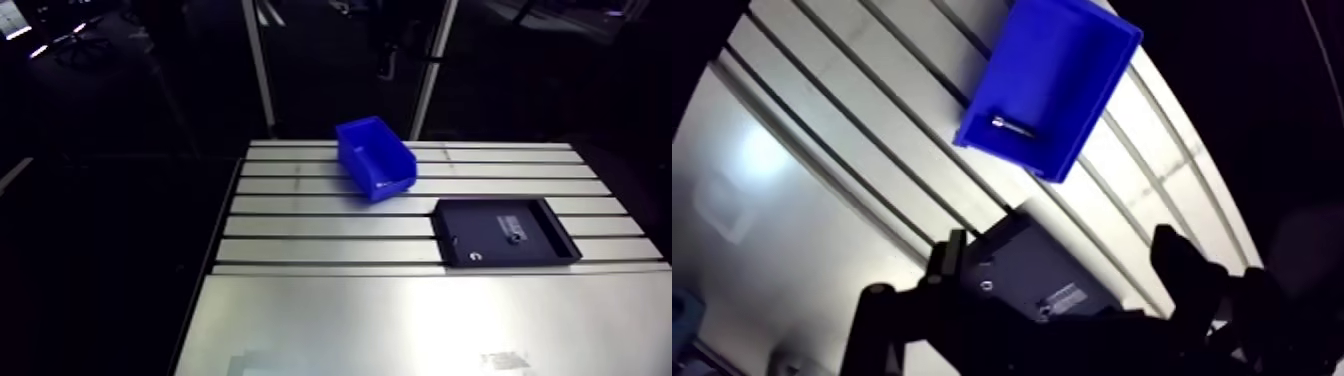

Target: Pick up the M10 bolt from the tray and put it into the blue bin.

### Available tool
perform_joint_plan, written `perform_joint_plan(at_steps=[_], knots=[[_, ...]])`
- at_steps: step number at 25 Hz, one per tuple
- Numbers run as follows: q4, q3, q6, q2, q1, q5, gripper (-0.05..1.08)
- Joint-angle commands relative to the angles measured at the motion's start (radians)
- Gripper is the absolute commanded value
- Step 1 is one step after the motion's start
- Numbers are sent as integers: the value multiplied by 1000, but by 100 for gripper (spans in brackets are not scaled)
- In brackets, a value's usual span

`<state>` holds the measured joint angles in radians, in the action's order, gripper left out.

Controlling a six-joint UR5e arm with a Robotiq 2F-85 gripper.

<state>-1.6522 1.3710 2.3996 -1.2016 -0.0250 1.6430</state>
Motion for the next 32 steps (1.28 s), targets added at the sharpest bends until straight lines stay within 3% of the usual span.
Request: perform_joint_plan(at_steps=[1, 9, 14, 25, 32], knots=[[111, -65, -349, -35, -3, -1, 0], [191, -62, -636, -103, -6, -1, 1], [203, -50, -744, -144, -9, -10, 0], [245, -8, -802, -223, -26, -16, 1], [240, 15, -800, -240, -27, -15, 1]])
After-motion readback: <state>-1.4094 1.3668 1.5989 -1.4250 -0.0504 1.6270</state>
